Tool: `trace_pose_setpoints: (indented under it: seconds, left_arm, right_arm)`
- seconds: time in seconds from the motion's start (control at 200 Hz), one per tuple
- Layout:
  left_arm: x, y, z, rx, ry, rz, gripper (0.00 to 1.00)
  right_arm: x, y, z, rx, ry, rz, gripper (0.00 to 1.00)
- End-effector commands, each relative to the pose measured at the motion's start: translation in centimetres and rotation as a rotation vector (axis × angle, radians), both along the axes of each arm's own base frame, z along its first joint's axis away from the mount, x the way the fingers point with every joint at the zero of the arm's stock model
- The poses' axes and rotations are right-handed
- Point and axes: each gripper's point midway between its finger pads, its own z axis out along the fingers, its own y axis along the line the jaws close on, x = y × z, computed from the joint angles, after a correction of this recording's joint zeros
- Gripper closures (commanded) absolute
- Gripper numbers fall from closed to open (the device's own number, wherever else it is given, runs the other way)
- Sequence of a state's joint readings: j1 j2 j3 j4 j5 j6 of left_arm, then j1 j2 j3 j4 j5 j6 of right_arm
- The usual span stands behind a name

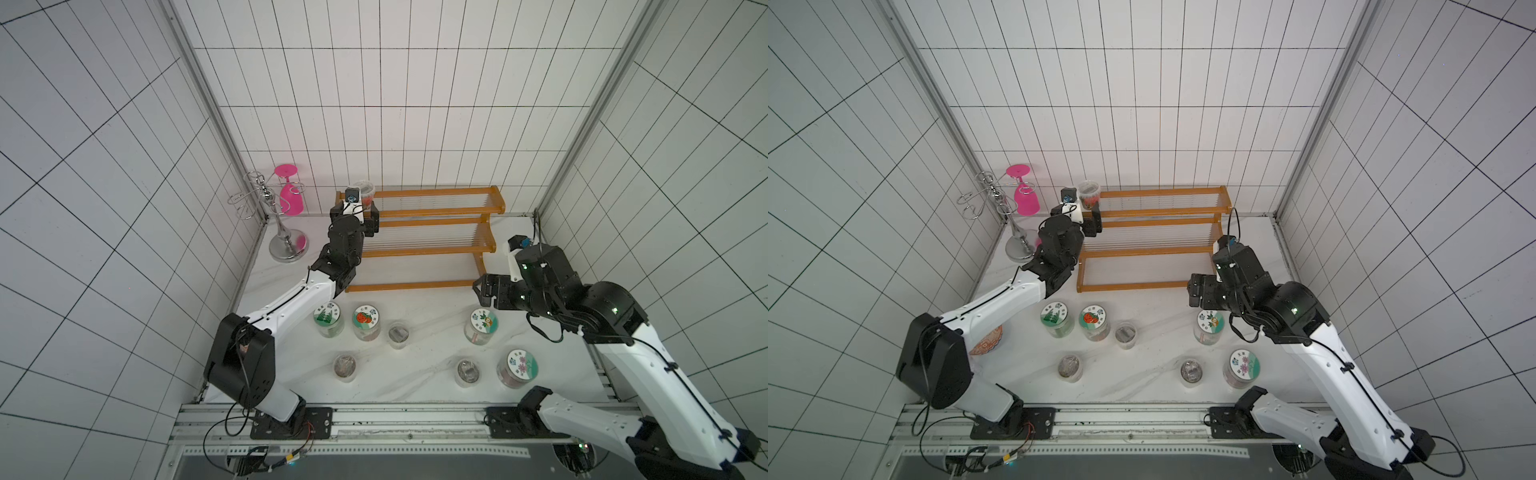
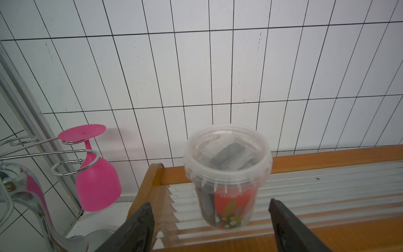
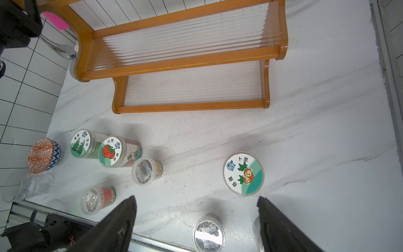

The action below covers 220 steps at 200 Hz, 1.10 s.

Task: Place the seed container on the shelf
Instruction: Place the seed jar on the shelf, then pick up the seed jar at the center of the board.

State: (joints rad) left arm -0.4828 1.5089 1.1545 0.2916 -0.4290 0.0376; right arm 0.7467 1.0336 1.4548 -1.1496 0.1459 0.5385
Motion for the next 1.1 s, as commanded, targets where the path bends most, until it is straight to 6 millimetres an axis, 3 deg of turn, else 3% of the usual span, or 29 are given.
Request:
trace_pose_setpoints:
  seconds: [0.0, 0.245, 0.49, 0.8, 1.094]
  left_arm:
    - [-1.6, 0.3, 0.1, -0.003, 0.043, -0.04, 0.14]
    - [-4.2, 2.8, 0.7, -0.134, 0.154, -0.028, 0.09]
    - [-7.2, 2.5, -0.5, -0.221, 0.325, -0.144, 0.03]
    - [-13.2, -0.5, -5.0, -0.231, 0.584, -0.341, 0.01]
    - [-20.3, -6.0, -9.9, -0.088, 0.754, -0.453, 0.01]
  right_arm:
    - [-0.1, -0.4, -0.5, -0.008, 0.007, -0.004, 0.1]
    - [0.0, 0.0, -1.1, -0.016, 0.011, 0.026, 0.09]
    - [-0.1, 1.3, -2.2, -0.013, 0.01, 0.111, 0.07]
    - [-0.3, 3.4, -3.9, 0.038, 0.002, 0.217, 0.05]
    - [-0.4, 4.9, -6.3, 0.071, 0.014, 0.277, 0.04]
